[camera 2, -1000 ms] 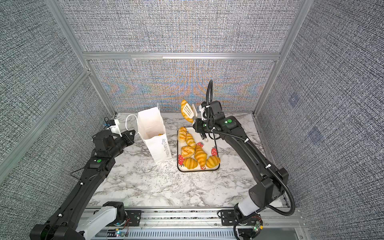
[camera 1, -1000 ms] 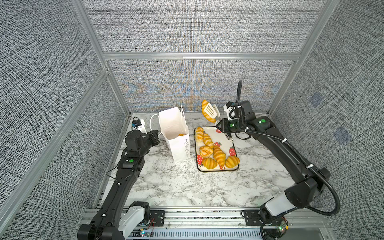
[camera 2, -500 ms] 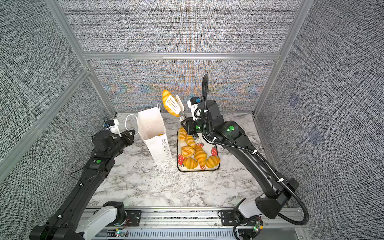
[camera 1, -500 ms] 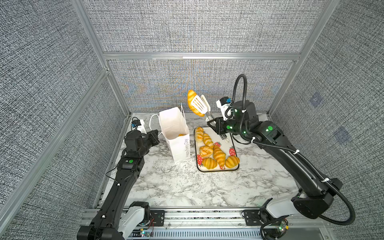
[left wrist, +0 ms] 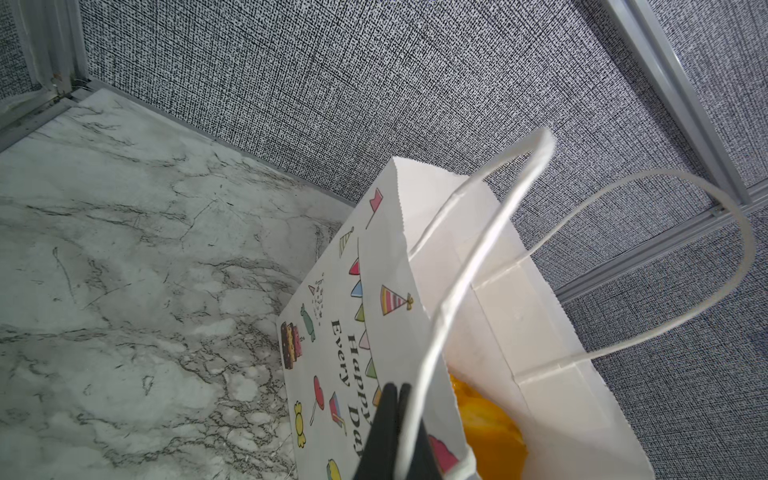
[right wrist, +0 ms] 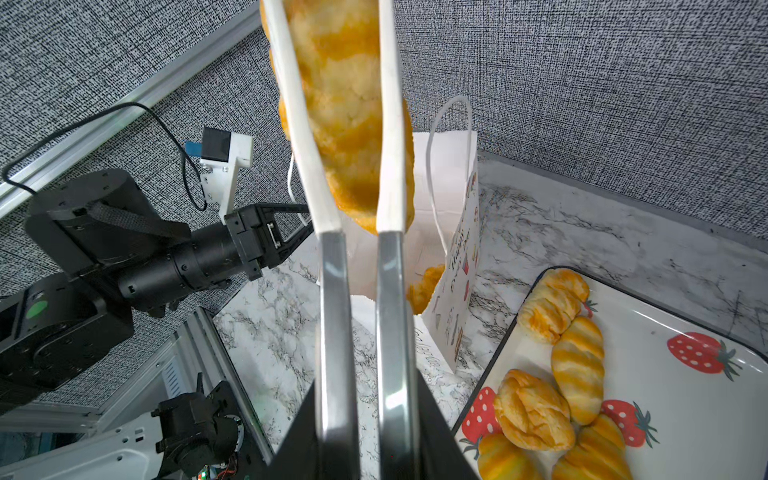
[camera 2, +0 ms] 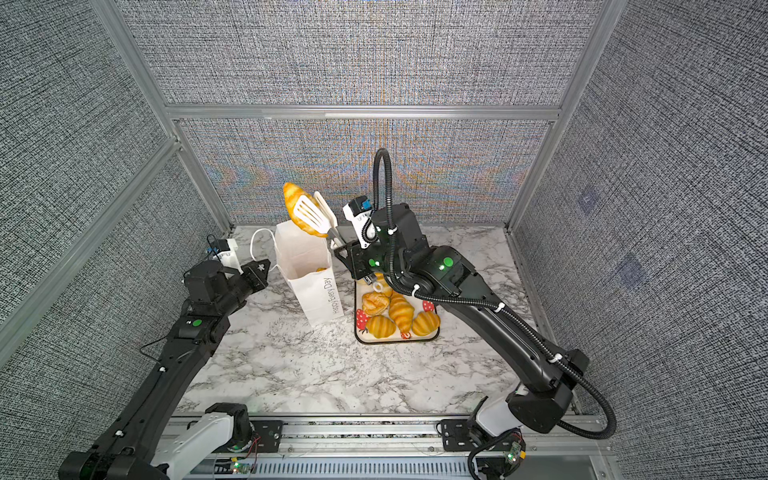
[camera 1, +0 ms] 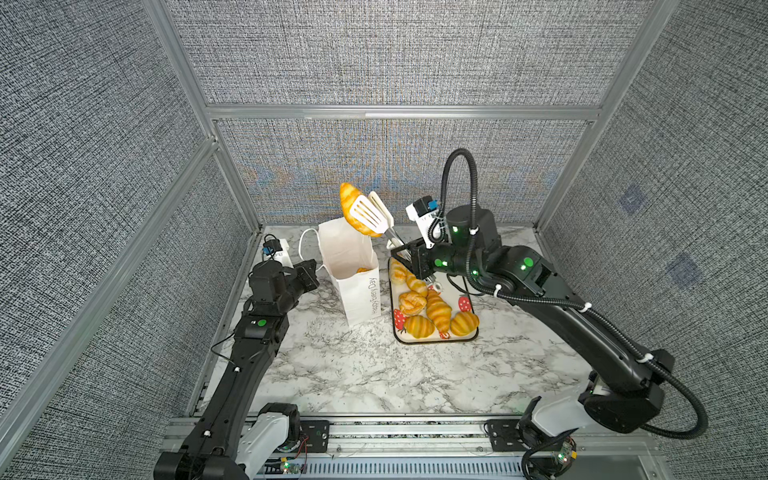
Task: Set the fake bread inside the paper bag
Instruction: 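Carry the croissant with the right gripper over the bag opening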
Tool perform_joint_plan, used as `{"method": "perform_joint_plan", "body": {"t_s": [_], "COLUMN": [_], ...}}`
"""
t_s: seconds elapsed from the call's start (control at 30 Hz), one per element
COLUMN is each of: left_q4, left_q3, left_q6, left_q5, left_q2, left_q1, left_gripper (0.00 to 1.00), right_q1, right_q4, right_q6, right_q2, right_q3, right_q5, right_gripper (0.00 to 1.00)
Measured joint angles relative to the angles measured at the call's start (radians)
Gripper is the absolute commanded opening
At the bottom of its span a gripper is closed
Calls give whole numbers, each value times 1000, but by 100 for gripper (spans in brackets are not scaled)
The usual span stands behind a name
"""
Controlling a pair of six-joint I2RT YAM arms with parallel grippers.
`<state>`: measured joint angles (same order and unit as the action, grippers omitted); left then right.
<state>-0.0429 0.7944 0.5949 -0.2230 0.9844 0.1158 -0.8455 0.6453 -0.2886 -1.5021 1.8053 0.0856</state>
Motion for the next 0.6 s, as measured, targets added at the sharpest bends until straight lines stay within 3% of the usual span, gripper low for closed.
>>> {"method": "perform_joint_plan", "body": {"t_s": [0.6], "left_q4": [0], "left_q3": [-6], "left_q6": [0], "left_q5": [-5], "left_q2": [3], "left_q1": [0], "left_gripper": [0], "right_q1": [-63], "right_q4": [-1], "right_q6": [19], "right_q2": [-117], "right_q3": [48], "right_q5": [-4], "right_gripper": [23]}}
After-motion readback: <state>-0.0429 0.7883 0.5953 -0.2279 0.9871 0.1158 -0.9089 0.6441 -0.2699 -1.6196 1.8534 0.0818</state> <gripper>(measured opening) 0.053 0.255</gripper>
